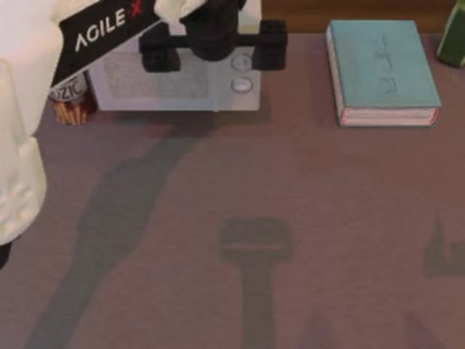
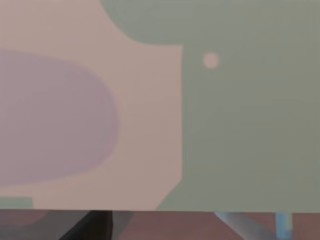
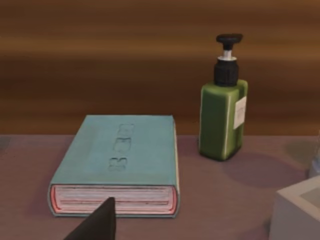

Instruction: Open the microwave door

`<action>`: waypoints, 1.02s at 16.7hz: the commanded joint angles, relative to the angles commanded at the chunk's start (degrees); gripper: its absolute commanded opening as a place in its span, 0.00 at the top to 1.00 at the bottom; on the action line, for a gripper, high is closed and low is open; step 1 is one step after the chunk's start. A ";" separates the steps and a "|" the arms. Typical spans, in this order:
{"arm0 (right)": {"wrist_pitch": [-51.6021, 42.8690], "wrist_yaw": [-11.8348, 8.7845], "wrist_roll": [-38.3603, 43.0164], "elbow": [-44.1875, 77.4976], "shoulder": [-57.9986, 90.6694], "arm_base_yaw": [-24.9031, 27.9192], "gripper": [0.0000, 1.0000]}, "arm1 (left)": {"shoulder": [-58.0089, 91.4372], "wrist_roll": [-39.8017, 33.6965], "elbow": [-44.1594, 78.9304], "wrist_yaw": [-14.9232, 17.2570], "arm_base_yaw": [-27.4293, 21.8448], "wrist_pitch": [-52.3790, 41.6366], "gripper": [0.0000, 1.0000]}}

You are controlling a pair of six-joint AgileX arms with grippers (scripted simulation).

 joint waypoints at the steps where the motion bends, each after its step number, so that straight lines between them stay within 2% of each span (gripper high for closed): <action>1: 0.00 0.00 0.00 0.00 0.00 0.00 0.00 | 0.00 0.00 0.00 0.00 0.00 0.00 0.00; 14: 0.00 0.00 0.00 0.00 0.00 0.00 0.00 | 0.00 0.00 0.00 0.00 0.00 0.00 0.98; 17: 0.00 0.00 0.00 0.00 0.00 0.00 0.00 | 0.00 0.00 0.00 0.00 0.00 0.00 1.00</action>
